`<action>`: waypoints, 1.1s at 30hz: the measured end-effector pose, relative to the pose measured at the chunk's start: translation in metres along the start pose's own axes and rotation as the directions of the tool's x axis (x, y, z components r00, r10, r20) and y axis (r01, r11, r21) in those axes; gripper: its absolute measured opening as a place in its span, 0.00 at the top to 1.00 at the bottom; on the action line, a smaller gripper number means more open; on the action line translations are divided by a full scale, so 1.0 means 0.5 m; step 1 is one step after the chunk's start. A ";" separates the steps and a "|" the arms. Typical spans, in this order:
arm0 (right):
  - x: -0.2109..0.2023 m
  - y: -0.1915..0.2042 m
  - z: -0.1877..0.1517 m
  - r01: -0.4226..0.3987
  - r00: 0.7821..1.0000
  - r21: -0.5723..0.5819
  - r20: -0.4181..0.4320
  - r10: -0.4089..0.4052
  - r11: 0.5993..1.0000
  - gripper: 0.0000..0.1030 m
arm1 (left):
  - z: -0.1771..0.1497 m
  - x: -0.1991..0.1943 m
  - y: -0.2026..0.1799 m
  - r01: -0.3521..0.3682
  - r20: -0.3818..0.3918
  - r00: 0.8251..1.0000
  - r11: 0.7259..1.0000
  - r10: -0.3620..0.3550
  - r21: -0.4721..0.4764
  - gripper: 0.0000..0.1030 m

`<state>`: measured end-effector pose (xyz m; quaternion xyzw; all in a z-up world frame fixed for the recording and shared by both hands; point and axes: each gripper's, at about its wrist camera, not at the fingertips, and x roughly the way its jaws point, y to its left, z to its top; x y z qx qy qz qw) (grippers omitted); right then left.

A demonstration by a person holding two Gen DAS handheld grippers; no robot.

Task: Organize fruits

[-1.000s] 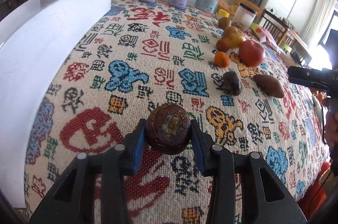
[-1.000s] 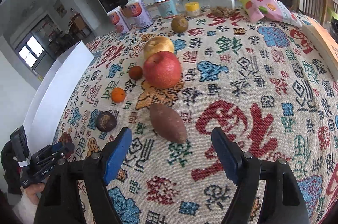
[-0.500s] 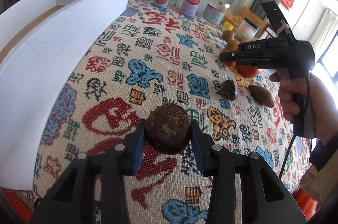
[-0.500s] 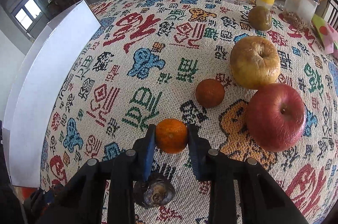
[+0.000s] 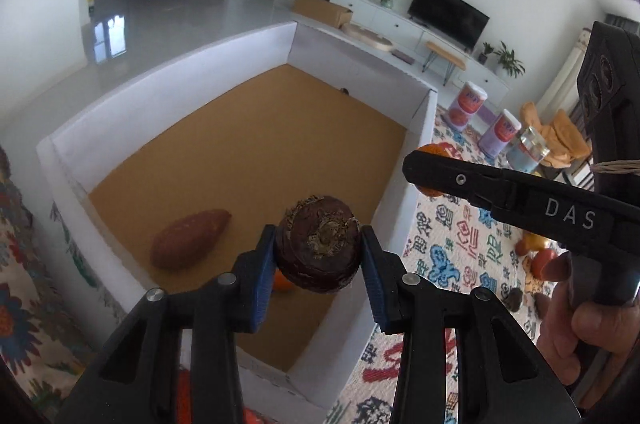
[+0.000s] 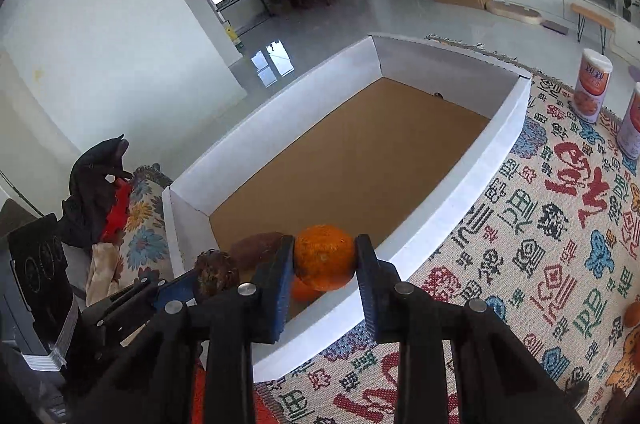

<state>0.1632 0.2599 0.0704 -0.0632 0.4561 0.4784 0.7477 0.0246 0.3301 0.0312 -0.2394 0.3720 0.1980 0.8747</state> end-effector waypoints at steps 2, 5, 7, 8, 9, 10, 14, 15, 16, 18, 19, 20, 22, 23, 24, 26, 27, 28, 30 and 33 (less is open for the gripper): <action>0.042 0.011 0.010 0.008 1.000 0.018 -0.017 -0.008 1.000 0.69 | -0.007 0.022 0.022 -0.031 -0.027 0.999 0.999 0.031 -0.016 0.58; 0.055 -0.001 0.014 0.011 1.000 0.073 -0.004 -0.010 0.997 0.62 | -0.020 0.028 0.031 -0.040 -0.021 0.999 0.999 0.040 -0.034 0.39; 0.020 -0.018 0.008 0.009 0.999 0.099 0.038 -0.013 0.995 0.50 | -0.022 0.019 0.020 -0.026 0.008 1.000 0.999 0.026 -0.039 0.30; -0.003 -0.026 0.003 0.012 0.998 0.096 0.064 -0.018 0.995 0.48 | -0.025 0.011 0.009 -0.013 0.021 1.000 0.999 0.013 -0.033 0.28; -0.030 -0.035 -0.004 0.033 0.995 0.084 0.093 -0.041 0.996 0.46 | -0.029 0.006 -0.005 0.004 0.030 1.000 1.000 -0.003 -0.024 0.27; -0.057 -0.043 -0.014 0.064 0.991 0.067 0.114 -0.072 0.996 0.43 | -0.034 0.000 -0.021 0.027 0.037 0.999 1.000 -0.026 -0.011 0.26; -0.161 -0.112 -0.114 0.223 0.957 0.042 0.179 -0.227 0.974 0.27 | -0.081 -0.021 -0.129 0.142 0.038 0.989 0.987 -0.145 0.080 0.13; -0.189 -0.140 -0.155 0.274 0.941 0.050 0.191 -0.278 0.960 0.26 | -0.099 -0.018 -0.161 0.174 0.021 0.984 0.978 -0.178 0.111 0.11; -0.213 -0.170 -0.197 0.323 0.923 0.066 0.197 -0.330 0.944 0.25 | -0.121 -0.008 -0.195 0.208 -0.007 0.978 0.968 -0.209 0.142 0.10; -0.263 -0.237 -0.287 0.418 0.879 0.124 0.194 -0.435 0.900 0.25 | -0.168 0.020 -0.255 0.253 -0.069 0.967 0.947 -0.244 0.196 0.10; -0.292 -0.278 -0.338 0.469 0.849 0.166 0.188 -0.495 0.867 0.25 | -0.192 0.041 -0.286 0.263 -0.102 0.964 0.939 -0.246 0.223 0.10; -0.322 -0.319 -0.384 0.510 0.819 0.209 0.178 -0.545 0.834 0.25 | -0.214 0.059 -0.313 0.270 -0.127 0.961 0.930 -0.245 0.250 0.10; -0.378 -0.402 -0.478 0.590 0.750 0.300 0.140 -0.646 0.750 0.24 | -0.251 0.093 -0.360 0.271 -0.150 0.960 0.913 -0.235 0.305 0.10; -0.402 -0.443 -0.521 0.623 0.717 0.346 0.105 -0.689 0.701 0.22 | -0.267 0.111 -0.379 0.264 -0.156 0.962 0.906 -0.223 0.332 0.10; -0.425 -0.485 -0.562 0.646 0.689 0.394 0.068 -0.722 0.654 0.21 | -0.280 0.127 -0.393 0.254 -0.159 0.965 0.899 -0.210 0.356 0.10; -0.469 -0.564 -0.631 0.666 0.648 0.477 0.008 -0.761 0.573 0.21 | -0.286 0.158 -0.417 0.229 -0.155 0.971 0.889 -0.181 0.395 0.10; -0.484 -0.597 -0.655 0.677 0.630 0.505 -0.021 -0.776 0.536 0.21 | -0.290 0.171 -0.425 0.218 -0.151 0.974 0.885 -0.169 0.411 0.10; -0.501 -0.627 -0.675 0.687 0.615 0.526 -0.054 -0.787 0.501 0.21 | -0.286 0.181 -0.432 0.209 -0.143 0.976 0.882 -0.162 0.423 0.10; -0.515 -0.671 -0.706 0.693 0.607 0.552 -0.100 -0.788 0.464 0.21 | -0.288 0.203 -0.445 0.193 -0.135 0.980 0.874 -0.148 0.446 0.10; -0.514 -0.704 -0.727 0.676 0.628 0.579 -0.128 -0.768 0.456 0.18 | -0.299 0.228 -0.463 0.135 -0.128 0.988 0.857 -0.081 0.498 0.10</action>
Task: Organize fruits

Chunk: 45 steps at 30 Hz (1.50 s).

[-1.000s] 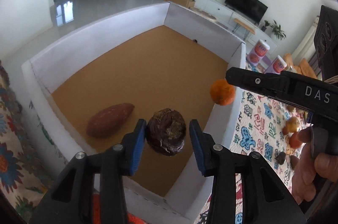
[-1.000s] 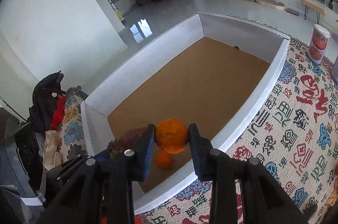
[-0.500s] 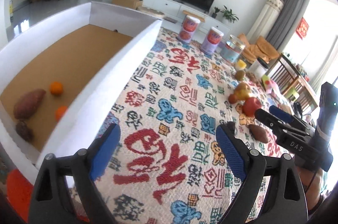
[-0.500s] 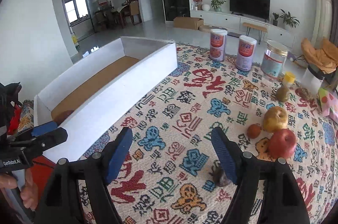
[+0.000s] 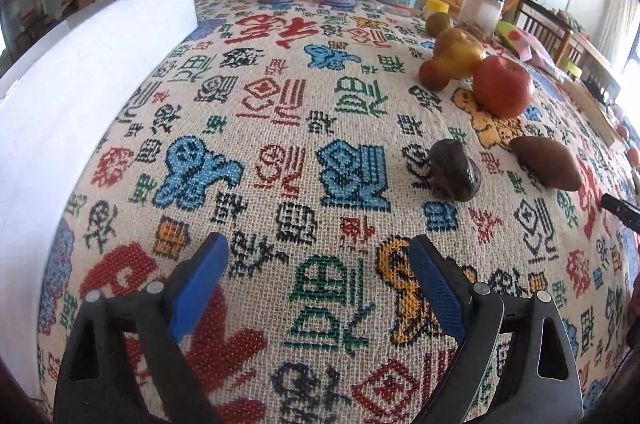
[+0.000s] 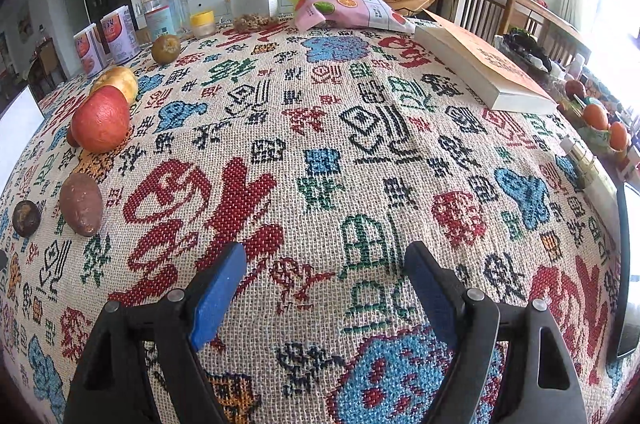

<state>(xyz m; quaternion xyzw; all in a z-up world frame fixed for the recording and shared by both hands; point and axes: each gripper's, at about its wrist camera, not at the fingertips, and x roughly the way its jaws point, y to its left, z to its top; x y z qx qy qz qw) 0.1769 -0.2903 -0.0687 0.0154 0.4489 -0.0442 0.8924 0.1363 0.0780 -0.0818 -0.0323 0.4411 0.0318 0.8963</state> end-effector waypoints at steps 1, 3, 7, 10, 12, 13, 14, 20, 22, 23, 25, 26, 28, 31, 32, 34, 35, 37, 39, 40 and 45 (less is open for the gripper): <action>-0.001 0.002 -0.001 -0.010 1.000 0.003 0.009 0.010 1.000 0.13 | 0.000 0.003 -0.004 -0.009 -0.005 1.000 1.000 0.009 0.013 0.10; 0.004 0.005 0.001 -0.016 1.000 -0.005 -0.007 0.016 1.000 0.07 | -0.001 0.006 -0.005 -0.009 -0.010 1.000 1.000 0.009 0.018 0.07; 0.007 0.028 -0.006 -0.005 1.000 -0.038 -0.023 0.004 0.999 0.00 | -0.001 0.010 -0.004 -0.021 -0.015 1.000 1.000 0.022 0.016 0.04; 0.007 0.029 -0.008 -0.012 1.000 -0.031 -0.024 0.011 0.999 0.00 | 0.000 0.010 -0.003 -0.021 -0.017 1.000 1.000 0.021 0.015 0.03; 0.008 0.030 -0.009 -0.011 1.000 -0.032 -0.024 0.010 0.999 0.00 | 0.001 0.012 -0.005 -0.021 -0.018 1.000 1.000 0.021 0.016 0.03; 0.007 0.030 -0.009 -0.010 1.000 -0.032 -0.024 0.010 0.999 0.00 | 0.001 0.011 -0.005 -0.022 -0.018 1.000 1.000 0.022 0.016 0.03; 0.007 0.031 -0.009 -0.010 1.000 -0.032 -0.024 0.010 0.999 0.00 | 0.001 0.011 -0.005 -0.022 -0.018 1.000 1.000 0.022 0.016 0.03; 0.007 0.030 -0.009 -0.011 1.000 -0.032 -0.024 0.010 0.999 0.00 | 0.001 0.011 -0.005 -0.022 -0.018 1.000 1.000 0.022 0.016 0.02; 0.007 0.030 -0.009 -0.011 1.000 -0.032 -0.024 0.010 0.999 0.00 | 0.001 0.013 -0.006 -0.023 -0.018 1.000 1.000 0.023 0.015 0.02; 0.007 0.030 -0.009 -0.011 1.000 -0.032 -0.024 0.010 0.999 0.00 | 0.000 0.014 -0.006 -0.024 -0.018 1.000 1.000 0.024 0.015 0.02; 0.007 0.030 -0.009 -0.011 1.000 -0.032 -0.024 0.010 0.999 0.00 | 0.000 0.014 -0.006 -0.024 -0.018 1.000 1.000 0.025 0.015 0.01; 0.007 0.030 -0.009 -0.011 1.000 -0.032 -0.024 0.010 0.999 0.00 | 0.000 0.014 -0.006 -0.024 -0.018 1.000 1.000 0.025 0.015 0.01; 0.007 0.030 -0.009 -0.011 1.000 -0.032 -0.024 0.010 0.999 0.00 | -0.001 0.014 -0.005 -0.024 -0.018 1.000 1.000 0.024 0.015 0.01; 0.007 0.030 -0.009 -0.011 1.000 -0.032 -0.024 0.010 0.999 0.00 | 0.000 0.014 -0.006 -0.024 -0.018 1.000 1.000 0.024 0.016 0.01; 0.007 0.030 -0.009 -0.011 1.000 -0.032 -0.024 0.010 0.999 0.00 | 0.000 0.014 -0.006 -0.024 -0.018 1.000 1.000 0.024 0.016 0.01; 0.007 0.030 -0.009 -0.011 1.000 -0.032 -0.024 0.010 0.999 0.00 | 0.000 0.014 -0.006 -0.024 -0.018 1.000 1.000 0.024 0.016 0.01; 0.007 0.030 -0.009 -0.011 1.000 -0.032 -0.024 0.010 0.999 0.00 | 0.000 0.014 -0.005 -0.024 -0.018 1.000 1.000 0.024 0.016 0.01; 0.007 0.030 -0.009 -0.011 1.000 -0.032 -0.024 0.010 0.999 0.00 | 0.000 0.014 -0.006 -0.024 -0.018 1.000 1.000 0.025 0.016 0.01; 0.007 0.030 -0.009 -0.011 1.000 -0.031 -0.025 0.010 0.999 0.00 | 0.000 0.014 -0.006 -0.024 -0.018 1.000 1.000 0.025 0.016 0.01; 0.007 0.030 -0.009 -0.011 1.000 -0.032 -0.025 0.010 0.999 0.00 | 0.000 0.014 -0.005 -0.024 -0.018 1.000 1.000 0.025 0.016 0.01; 0.007 0.030 -0.009 -0.011 1.000 -0.031 -0.025 0.010 0.999 0.00 | 0.000 0.013 -0.005 -0.025 -0.018 1.000 1.000 0.025 0.016 0.01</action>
